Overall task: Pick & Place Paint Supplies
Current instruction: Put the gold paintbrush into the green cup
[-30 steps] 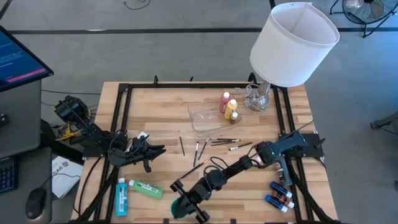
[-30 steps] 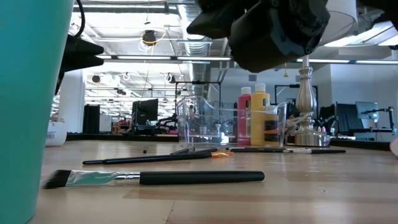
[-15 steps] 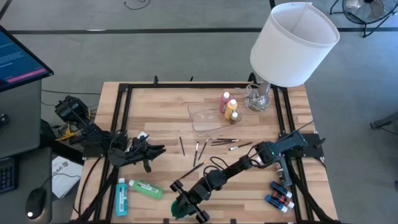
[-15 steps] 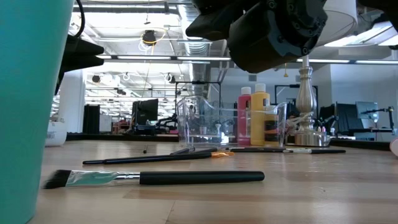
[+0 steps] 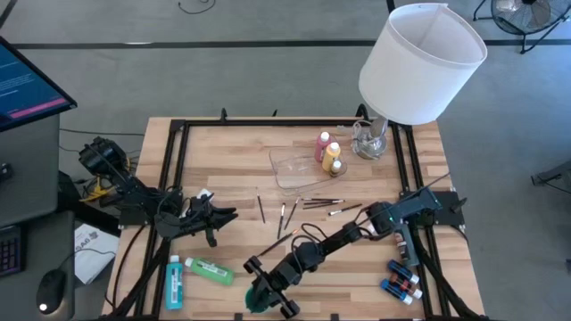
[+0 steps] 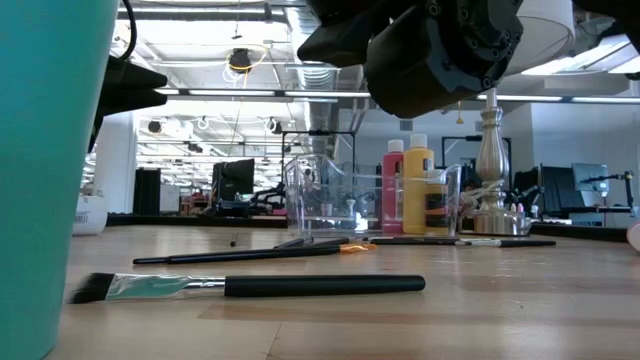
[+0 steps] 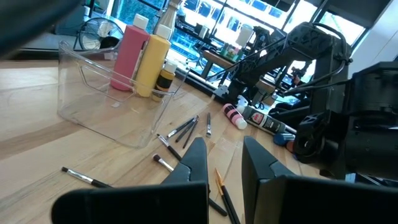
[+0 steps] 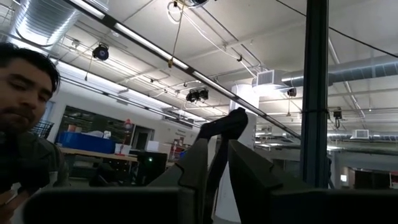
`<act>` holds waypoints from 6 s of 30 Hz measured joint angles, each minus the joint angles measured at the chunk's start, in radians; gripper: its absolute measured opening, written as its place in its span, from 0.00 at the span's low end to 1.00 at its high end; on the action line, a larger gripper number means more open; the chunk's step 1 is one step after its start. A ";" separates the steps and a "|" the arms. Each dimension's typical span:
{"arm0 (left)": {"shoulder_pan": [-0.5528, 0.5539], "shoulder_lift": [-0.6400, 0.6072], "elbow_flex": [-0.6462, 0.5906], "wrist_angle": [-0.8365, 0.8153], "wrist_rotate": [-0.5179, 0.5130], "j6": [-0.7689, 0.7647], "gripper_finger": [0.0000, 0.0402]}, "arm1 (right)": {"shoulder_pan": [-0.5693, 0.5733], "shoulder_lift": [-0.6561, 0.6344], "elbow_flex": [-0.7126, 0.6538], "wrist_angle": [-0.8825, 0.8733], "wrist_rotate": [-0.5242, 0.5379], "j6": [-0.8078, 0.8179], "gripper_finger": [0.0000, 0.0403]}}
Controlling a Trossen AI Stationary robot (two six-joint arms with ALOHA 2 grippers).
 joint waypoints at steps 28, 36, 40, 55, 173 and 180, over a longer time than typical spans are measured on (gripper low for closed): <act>0.000 0.000 0.003 0.027 0.147 -0.132 0.00 | -0.053 -0.206 0.001 -0.142 -0.222 0.342 0.14; 0.000 0.000 0.025 0.030 0.227 -0.149 0.00 | -0.047 -0.356 0.001 -0.632 -0.398 0.326 0.14; 0.000 0.000 0.042 0.027 0.250 -0.128 0.00 | -0.028 -0.441 0.001 -1.057 -0.388 0.210 0.14; 0.000 0.000 0.049 0.026 0.251 -0.101 0.00 | 0.060 -0.623 0.000 -2.006 -0.189 -0.025 0.14; 0.465 0.010 0.281 -0.597 1.078 0.245 0.00 | -0.073 -0.676 -0.789 -1.309 0.273 0.061 0.14; 0.458 0.109 0.323 -0.632 1.066 0.236 0.00 | -0.058 -0.676 -0.792 -1.288 0.442 0.076 0.12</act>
